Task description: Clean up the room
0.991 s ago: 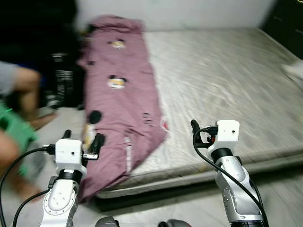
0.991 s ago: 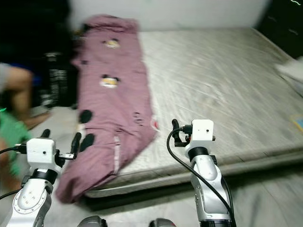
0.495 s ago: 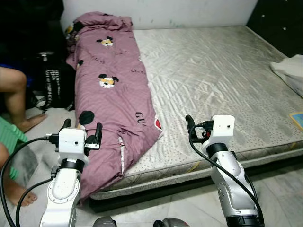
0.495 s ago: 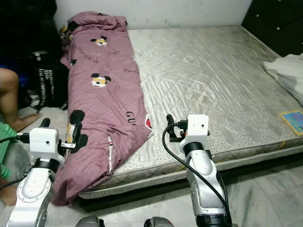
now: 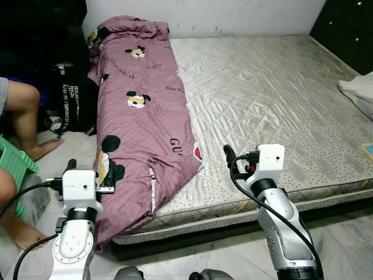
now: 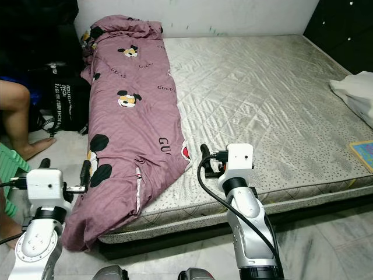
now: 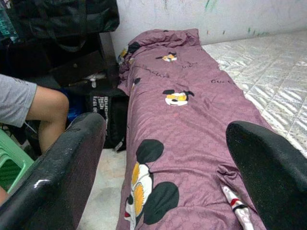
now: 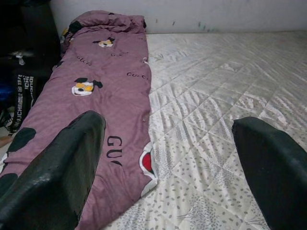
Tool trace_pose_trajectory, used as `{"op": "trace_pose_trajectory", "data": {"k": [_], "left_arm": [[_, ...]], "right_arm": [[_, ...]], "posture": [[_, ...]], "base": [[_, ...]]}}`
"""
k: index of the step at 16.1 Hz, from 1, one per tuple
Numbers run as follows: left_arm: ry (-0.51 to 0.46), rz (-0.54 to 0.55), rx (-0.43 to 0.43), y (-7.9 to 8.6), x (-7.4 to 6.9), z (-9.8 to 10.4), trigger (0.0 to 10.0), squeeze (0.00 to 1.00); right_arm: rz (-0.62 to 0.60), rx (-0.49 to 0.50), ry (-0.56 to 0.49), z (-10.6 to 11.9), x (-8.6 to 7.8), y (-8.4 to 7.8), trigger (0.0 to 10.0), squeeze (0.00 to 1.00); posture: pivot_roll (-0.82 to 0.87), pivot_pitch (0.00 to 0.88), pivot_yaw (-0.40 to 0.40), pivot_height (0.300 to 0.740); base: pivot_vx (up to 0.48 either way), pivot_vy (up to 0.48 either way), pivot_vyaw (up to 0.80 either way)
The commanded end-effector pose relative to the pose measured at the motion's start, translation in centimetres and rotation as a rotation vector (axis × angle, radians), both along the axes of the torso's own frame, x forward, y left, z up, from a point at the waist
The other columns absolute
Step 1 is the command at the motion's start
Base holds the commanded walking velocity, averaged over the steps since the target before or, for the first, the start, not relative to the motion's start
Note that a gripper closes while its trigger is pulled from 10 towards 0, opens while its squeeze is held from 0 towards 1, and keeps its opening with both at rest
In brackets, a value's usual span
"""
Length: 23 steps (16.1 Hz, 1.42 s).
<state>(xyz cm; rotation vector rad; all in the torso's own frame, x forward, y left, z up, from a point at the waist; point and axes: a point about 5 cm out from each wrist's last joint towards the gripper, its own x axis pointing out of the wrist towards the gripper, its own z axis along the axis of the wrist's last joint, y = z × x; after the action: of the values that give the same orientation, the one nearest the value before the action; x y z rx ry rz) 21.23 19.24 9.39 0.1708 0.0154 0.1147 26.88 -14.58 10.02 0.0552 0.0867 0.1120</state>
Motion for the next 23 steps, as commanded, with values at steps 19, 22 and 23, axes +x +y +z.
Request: {"op": "trace_pose_trajectory", "data": {"k": [19, 22, 23], "left_arm": [[0.004, -0.014, -0.017, -0.3, 0.95, -0.22, 10.0, 0.0], [0.004, -0.012, -0.015, -0.25, 1.05, -0.26, 10.0, 0.0], [0.004, -0.009, -0.015, -0.2, 1.04, -0.29, 10.0, 0.0]], "right_arm": [[0.033, -0.001, 0.007, 0.23, 0.41, 0.02, 10.0, 0.0], [0.038, 0.0, 0.008, 0.23, 0.51, 0.08, 10.0, 0.0], [0.04, 0.001, 0.008, 0.22, 0.52, 0.1, 10.0, 0.0]], "posture": [[0.04, 0.052, -0.054, 0.638], [0.04, 0.053, -0.055, 0.604], [0.04, 0.053, -0.055, 0.604]], "base": [[0.0, 0.0, 0.0], [0.0, 0.0, 0.0], [0.0, 0.0, 0.0]]}}
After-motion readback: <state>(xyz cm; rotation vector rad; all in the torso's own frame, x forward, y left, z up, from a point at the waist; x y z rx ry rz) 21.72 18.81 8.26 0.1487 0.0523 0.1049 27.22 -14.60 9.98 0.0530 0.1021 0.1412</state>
